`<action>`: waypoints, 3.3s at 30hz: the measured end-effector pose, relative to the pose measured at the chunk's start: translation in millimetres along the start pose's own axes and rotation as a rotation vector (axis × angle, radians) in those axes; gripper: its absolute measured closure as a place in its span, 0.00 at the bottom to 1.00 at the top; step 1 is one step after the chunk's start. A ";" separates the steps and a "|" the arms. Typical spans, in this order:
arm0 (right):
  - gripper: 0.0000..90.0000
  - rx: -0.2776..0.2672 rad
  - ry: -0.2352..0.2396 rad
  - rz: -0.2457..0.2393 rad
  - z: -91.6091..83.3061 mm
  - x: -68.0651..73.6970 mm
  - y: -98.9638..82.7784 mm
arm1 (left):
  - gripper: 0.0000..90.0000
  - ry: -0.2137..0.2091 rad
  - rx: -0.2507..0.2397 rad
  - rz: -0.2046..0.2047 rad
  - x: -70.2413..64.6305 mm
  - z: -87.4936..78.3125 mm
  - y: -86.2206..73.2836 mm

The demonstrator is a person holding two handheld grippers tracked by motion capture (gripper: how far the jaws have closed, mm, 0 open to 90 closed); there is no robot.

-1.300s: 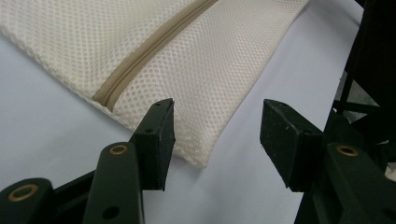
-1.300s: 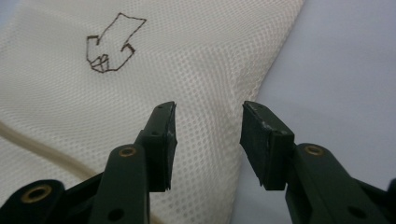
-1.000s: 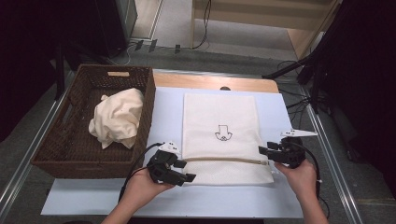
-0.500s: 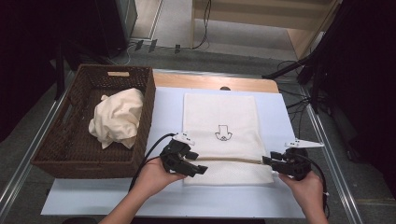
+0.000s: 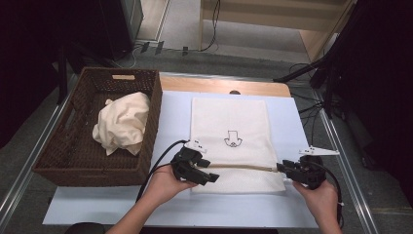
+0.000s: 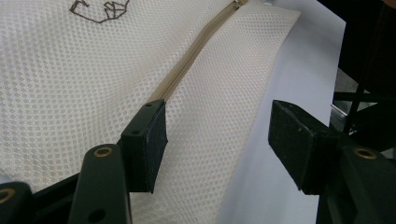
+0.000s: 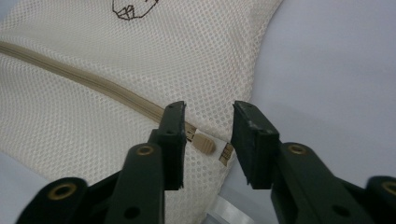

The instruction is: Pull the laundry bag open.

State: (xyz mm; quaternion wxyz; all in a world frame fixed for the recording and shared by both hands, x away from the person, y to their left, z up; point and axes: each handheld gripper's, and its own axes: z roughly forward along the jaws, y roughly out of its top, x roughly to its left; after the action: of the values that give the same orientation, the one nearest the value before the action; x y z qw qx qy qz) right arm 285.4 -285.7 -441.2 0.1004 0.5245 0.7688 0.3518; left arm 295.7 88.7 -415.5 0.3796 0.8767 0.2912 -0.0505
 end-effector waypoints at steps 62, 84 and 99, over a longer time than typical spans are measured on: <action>0.85 0.083 -0.008 -0.027 12.9 0.5 -6.0 | 0.43 -0.019 0.005 0.005 0.4 18.0 4.8; 0.89 0.095 -0.019 -0.044 29.6 7.2 -11.3 | 0.48 -0.040 0.024 0.005 -1.4 31.1 11.3; 0.93 0.061 0.065 0.010 13.1 17.8 -0.3 | 0.56 -0.085 0.001 0.022 -7.2 32.2 21.0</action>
State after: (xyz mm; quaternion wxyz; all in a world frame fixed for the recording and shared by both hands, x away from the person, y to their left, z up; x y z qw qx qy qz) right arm 284.4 -264.5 -447.1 0.0576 0.5193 0.7795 0.3455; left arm 305.6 51.6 -422.7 0.3916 0.8771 0.2652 -0.0837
